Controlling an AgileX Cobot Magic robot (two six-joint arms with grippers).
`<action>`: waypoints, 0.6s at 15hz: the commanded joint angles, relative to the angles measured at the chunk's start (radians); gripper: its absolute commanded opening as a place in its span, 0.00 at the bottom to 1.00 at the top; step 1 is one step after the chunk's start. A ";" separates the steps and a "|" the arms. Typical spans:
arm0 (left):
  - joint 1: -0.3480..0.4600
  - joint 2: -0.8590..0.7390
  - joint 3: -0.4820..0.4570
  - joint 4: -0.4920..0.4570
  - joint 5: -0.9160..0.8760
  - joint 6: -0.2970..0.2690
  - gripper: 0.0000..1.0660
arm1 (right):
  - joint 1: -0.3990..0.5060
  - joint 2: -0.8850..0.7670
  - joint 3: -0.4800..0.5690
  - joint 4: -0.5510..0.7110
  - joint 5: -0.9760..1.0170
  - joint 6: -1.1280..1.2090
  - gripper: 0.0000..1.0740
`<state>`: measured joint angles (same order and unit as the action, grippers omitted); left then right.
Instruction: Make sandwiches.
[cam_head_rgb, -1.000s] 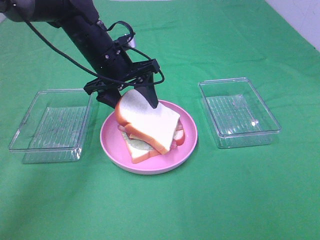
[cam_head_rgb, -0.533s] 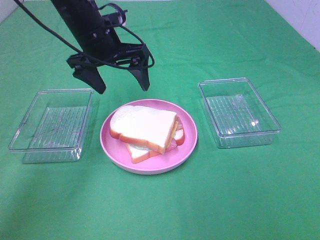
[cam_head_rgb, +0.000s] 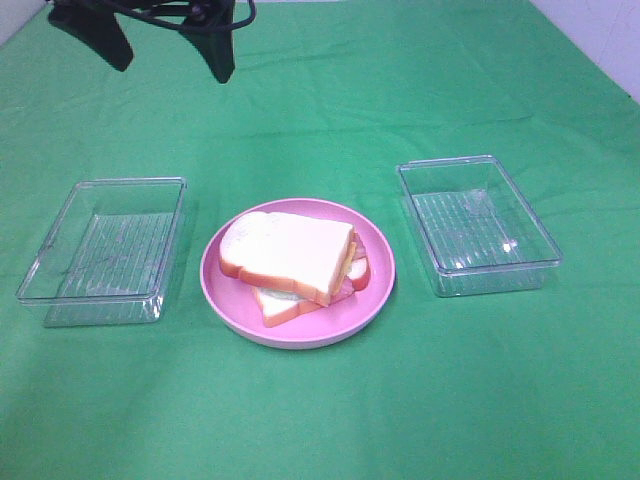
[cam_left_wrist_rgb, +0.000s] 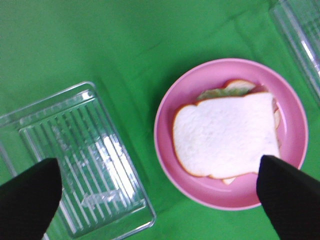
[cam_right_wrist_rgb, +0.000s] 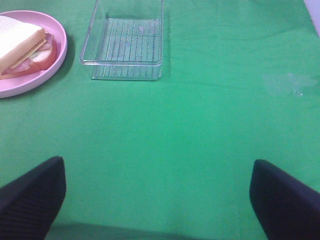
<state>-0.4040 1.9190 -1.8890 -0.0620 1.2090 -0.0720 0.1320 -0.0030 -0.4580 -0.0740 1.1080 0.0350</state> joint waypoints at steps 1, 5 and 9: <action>-0.002 -0.092 0.113 0.071 0.111 -0.020 0.95 | -0.006 -0.031 0.004 0.005 -0.007 -0.007 0.89; 0.066 -0.322 0.409 0.125 0.109 -0.055 0.95 | -0.006 -0.031 0.004 0.005 -0.007 -0.007 0.89; 0.092 -0.538 0.682 0.125 0.061 -0.099 0.95 | -0.006 -0.031 0.004 0.005 -0.007 -0.007 0.89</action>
<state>-0.3110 1.3500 -1.1750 0.0630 1.2150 -0.1680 0.1320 -0.0030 -0.4580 -0.0740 1.1080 0.0350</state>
